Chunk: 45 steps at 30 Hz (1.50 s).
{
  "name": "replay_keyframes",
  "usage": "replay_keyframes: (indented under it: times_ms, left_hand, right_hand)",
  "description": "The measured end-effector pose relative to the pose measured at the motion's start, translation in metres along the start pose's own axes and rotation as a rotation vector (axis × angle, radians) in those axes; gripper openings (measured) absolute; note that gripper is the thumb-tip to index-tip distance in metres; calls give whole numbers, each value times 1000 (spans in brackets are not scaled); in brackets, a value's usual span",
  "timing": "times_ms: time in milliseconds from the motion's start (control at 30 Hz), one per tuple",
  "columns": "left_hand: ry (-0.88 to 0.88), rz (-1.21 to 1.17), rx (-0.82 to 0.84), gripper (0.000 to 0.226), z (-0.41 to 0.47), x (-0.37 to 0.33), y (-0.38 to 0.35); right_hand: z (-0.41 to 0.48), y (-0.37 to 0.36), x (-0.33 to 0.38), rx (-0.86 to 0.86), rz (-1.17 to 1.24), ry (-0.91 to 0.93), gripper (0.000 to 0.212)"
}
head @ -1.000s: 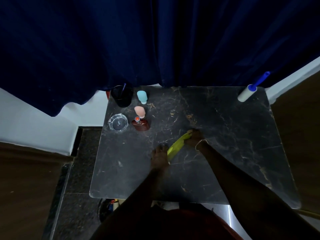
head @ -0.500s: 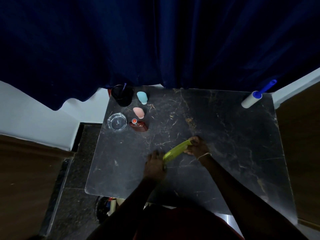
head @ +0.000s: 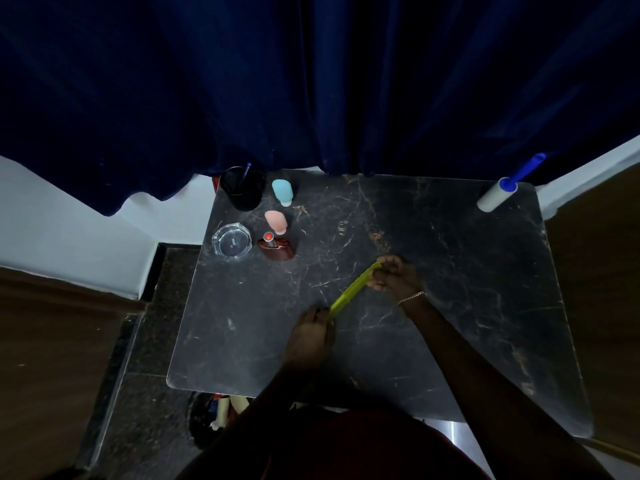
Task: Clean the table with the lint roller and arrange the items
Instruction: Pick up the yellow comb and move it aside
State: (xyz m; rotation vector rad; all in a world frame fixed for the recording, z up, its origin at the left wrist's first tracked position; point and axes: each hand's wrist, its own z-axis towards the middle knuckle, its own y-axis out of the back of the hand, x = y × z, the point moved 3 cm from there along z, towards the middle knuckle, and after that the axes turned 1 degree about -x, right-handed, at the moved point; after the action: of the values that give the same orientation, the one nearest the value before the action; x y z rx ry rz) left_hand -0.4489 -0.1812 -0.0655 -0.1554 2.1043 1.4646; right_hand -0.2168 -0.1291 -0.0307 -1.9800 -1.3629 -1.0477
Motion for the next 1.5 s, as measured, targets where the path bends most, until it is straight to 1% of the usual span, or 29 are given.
replay_keyframes:
  times_ms: [67, 133, 233, 300, 400, 467, 567, 667, 733, 800, 900, 1033, 1167, 1300, 1400, 1467, 1500]
  left_hand:
    - [2, -24, 10, 34, 1, -5, 4]
    - [16, -65, 18, 32, 5, -9, 7]
    - [68, -218, -30, 27, 12, -14, 11]
    - [115, -334, -67, 22, 16, -18, 15]
    - [220, -522, -44, 17, 26, -22, 16]
    - [267, -656, -61, 14, 35, -20, 15]
    - [302, -768, -96, 9, 52, -21, 21]
    - [368, -858, -98, 10, 66, -28, 31]
    - [399, -850, -107, 10, 76, -29, 35]
    - [393, -764, -148, 6, 87, -25, 35]
    - [369, -614, -172, 26, 113, -17, 29]
    - [320, -413, -146, 36, 123, -33, 49]
    - [352, -363, -122, 40, 134, -30, 48]
    - [325, -267, -105, 32, 140, -23, 40]
    - [317, -238, -77, 33, 140, -22, 41]
    - [292, -207, -55, 39, 140, -24, 44]
    - [278, -198, -49, 43, 140, -25, 46]
  right_hand:
    - [1, -2, 8, -5, 19, 27, 27]
    - [2, -3, 15, -11, 26, 43, 32]
    - [7, -5, 23, -27, 0, 59, 27]
    - [10, -7, 26, -17, -26, 62, 30]
    - [14, -14, 23, 31, -85, 12, 44]
    - [16, -21, 16, 93, -116, -42, 50]
    - [19, -34, 7, 165, -159, -81, 55]
    - [26, -44, 5, 148, -193, -72, 54]
    - [33, -51, 7, 110, -208, -58, 55]
    - [43, -56, 10, 65, -219, -41, 54]
    - [62, -64, 17, 9, -225, -20, 53]
    - [84, -74, 29, 7, -270, -6, 55]
    - [102, -85, 37, 35, -365, -23, 54]
    - [113, -92, 31, 47, -406, -34, 53]
    - [117, -91, 21, 20, -496, -3, 45]
    - [129, -86, 6, 0, -587, 20, 37]
    - [134, -83, -1, -6, -591, 26, 36]
